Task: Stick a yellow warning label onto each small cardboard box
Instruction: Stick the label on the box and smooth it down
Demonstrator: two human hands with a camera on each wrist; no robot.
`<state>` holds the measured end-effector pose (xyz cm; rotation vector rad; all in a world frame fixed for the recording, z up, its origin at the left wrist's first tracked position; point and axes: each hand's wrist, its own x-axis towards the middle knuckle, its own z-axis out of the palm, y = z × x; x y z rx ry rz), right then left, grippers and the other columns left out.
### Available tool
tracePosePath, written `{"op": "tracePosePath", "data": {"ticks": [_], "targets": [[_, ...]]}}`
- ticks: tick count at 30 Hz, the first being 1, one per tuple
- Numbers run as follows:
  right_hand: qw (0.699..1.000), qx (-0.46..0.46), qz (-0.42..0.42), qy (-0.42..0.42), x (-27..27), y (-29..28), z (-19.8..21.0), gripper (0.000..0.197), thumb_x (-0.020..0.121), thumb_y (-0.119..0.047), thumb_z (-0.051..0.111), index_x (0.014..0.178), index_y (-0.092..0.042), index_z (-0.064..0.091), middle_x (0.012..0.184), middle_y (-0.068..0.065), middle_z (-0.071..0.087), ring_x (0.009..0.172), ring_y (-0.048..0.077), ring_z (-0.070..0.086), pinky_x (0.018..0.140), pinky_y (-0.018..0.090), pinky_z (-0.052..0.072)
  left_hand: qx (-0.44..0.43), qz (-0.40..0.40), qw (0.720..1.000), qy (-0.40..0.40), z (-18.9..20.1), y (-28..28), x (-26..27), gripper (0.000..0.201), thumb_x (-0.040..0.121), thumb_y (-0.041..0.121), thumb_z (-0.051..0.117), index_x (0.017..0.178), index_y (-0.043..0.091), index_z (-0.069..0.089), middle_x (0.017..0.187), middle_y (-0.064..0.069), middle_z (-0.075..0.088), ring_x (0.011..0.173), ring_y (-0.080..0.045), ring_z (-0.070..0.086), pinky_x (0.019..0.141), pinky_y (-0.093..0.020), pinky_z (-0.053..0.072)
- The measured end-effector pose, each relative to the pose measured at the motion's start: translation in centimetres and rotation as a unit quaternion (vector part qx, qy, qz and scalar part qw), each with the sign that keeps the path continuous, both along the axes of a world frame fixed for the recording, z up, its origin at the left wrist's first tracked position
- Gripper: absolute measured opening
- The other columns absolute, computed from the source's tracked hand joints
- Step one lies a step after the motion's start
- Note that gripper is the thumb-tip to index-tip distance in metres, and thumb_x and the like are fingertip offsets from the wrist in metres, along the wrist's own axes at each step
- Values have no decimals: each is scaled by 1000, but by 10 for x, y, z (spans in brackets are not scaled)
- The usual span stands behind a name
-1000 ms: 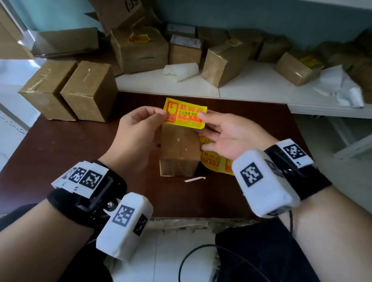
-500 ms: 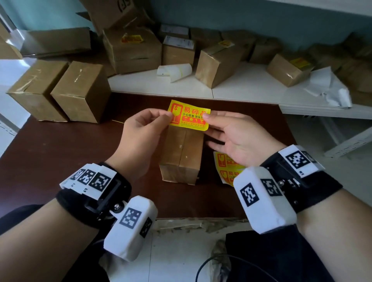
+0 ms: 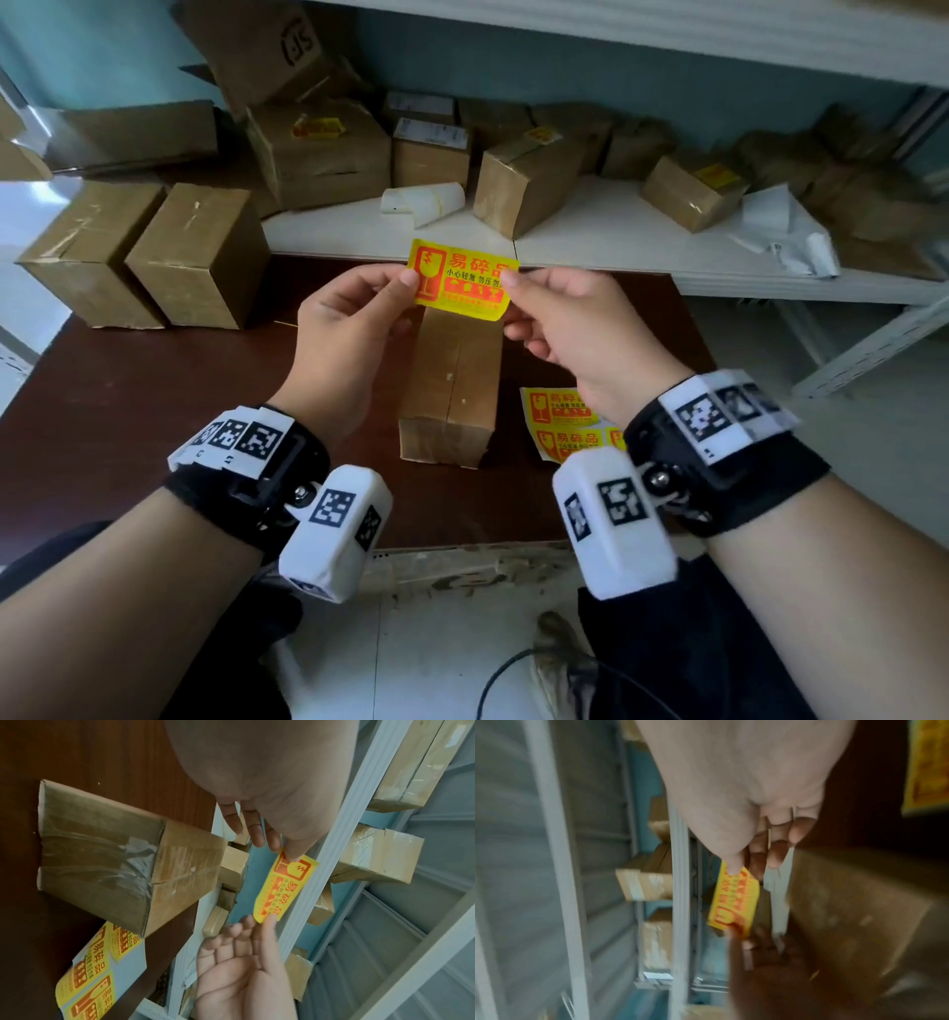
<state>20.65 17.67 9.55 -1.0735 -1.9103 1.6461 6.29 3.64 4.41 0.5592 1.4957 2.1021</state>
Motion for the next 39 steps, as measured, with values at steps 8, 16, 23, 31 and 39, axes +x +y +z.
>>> {"op": "tracePosePath", "data": {"ticks": [8, 16, 23, 31, 39], "targets": [[999, 27, 17, -41, 9, -4, -9, 18, 106, -30, 73, 102, -13, 78, 106, -1, 77, 99, 6, 67, 97, 33, 56, -46, -15, 998, -46, -5, -4, 3, 7, 90, 27, 83, 89, 20, 82, 110, -25, 79, 106, -36, 74, 113, -70, 51], [995, -86, 52, -8, 3, -6, -19, 16, 108, -25, 71, 116, -11, 74, 125, 6, 81, 115, 18, 78, 110, 46, 56, -60, -4, 993, -99, -8, -5, 8, 9, 103, 13, 75, 94, 13, 76, 111, -24, 77, 108, -42, 75, 109, -72, 52], [995, -91, 37, 8, -3, 5, -28, 14, 108, -23, 70, 113, -11, 74, 122, 9, 82, 118, 21, 78, 108, 50, 58, -67, 7, 992, -108, -7, -5, 7, 15, 106, 12, 70, 92, 16, 72, 103, -16, 76, 100, -34, 73, 99, -63, 57], [991, -134, 11, 25, -1, 13, -29, 12, 108, -26, 69, 106, -15, 71, 112, 8, 80, 113, 27, 80, 111, 57, 58, -55, 7, 989, -136, -7, 1, 13, 17, 93, 23, 81, 103, 11, 77, 107, -26, 68, 100, -40, 62, 93, -58, 54], [995, 25, 94, 27, 4, 10, -22, 67, 69, -64, 88, 123, -27, 74, 119, -1, 79, 114, 11, 75, 96, 27, 57, -46, 57, 997, 20, -4, 2, 13, 29, 79, 35, 98, 89, 17, 78, 129, -19, 75, 120, -37, 75, 107, -61, 60]]}}
